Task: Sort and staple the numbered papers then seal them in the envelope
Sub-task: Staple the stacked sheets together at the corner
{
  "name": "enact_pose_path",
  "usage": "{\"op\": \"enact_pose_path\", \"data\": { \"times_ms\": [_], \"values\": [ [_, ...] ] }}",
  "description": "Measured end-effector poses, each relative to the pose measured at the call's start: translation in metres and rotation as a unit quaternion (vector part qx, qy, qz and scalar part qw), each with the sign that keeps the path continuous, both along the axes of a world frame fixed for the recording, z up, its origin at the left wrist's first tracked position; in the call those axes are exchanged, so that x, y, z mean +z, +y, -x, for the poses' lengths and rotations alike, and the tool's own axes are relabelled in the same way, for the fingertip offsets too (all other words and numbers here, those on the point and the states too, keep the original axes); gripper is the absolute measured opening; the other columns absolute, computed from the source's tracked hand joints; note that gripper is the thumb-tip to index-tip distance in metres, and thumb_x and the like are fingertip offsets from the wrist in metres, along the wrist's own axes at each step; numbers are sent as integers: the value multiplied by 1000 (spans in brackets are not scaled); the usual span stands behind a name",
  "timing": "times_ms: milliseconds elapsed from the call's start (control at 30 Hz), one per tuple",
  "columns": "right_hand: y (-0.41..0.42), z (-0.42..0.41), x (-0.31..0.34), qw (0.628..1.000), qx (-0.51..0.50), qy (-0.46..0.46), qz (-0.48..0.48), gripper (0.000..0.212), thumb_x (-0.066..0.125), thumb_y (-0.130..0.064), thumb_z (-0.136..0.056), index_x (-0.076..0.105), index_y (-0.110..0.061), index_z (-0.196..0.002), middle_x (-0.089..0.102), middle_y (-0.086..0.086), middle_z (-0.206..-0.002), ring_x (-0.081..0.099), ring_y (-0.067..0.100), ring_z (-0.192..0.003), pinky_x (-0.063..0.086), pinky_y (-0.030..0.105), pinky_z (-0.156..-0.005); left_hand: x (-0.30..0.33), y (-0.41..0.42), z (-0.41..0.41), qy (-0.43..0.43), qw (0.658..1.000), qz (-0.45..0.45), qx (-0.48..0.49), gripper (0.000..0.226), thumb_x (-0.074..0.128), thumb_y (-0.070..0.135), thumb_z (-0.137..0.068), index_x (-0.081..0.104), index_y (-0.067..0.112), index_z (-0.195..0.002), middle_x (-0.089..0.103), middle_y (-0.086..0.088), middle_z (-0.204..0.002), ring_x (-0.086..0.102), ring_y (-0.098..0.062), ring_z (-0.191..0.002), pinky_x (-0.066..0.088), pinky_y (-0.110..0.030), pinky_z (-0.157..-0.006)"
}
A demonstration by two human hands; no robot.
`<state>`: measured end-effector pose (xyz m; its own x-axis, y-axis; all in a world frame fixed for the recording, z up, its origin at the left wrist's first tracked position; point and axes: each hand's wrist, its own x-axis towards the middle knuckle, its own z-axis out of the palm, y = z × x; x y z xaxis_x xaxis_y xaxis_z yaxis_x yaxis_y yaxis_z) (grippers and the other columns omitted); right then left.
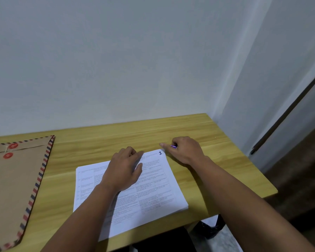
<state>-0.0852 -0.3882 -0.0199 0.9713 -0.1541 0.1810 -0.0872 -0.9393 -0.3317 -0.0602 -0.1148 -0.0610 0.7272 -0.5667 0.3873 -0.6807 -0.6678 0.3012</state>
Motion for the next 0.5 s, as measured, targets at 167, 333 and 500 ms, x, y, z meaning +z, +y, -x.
{"op": "enact_pose_path", "data": {
  "times_ms": [167, 333, 500],
  "values": [
    [-50, 25, -15, 994, -99, -19, 36, 63, 46, -88, -81, 59, -26, -85, 58, -7, -91, 58, 20, -88, 46, 35, -72, -4, -7, -4, -20, 999, -20, 15, 41, 51, 39, -91, 66, 27, -128, 52, 6, -103, 49, -21, -88, 45, -41, -79],
    [-73, 42, -25, 980, -147, -27, 128, 64, 42, -82, -89, 65, -28, -115, 60, -1, -117, 53, 24, -110, 41, 44, -90, -6, -37, -10, -45, 998, -45, 13, 36, 50, 38, -92, 67, 31, -122, 53, 4, -107, 48, -23, -91, 39, -39, -78],
    [-22, 42, -1, 988, -44, -85, 124, 57, 34, -57, -96, 66, -25, -132, 64, -2, -133, 58, 22, -123, 35, 49, -98, -2, -59, -12, -80, 993, -84, 20, 31, 48, 39, -92, 69, 32, -113, 57, 1, -110, 49, -27, -92, 38, -40, -77]
  ]
}}
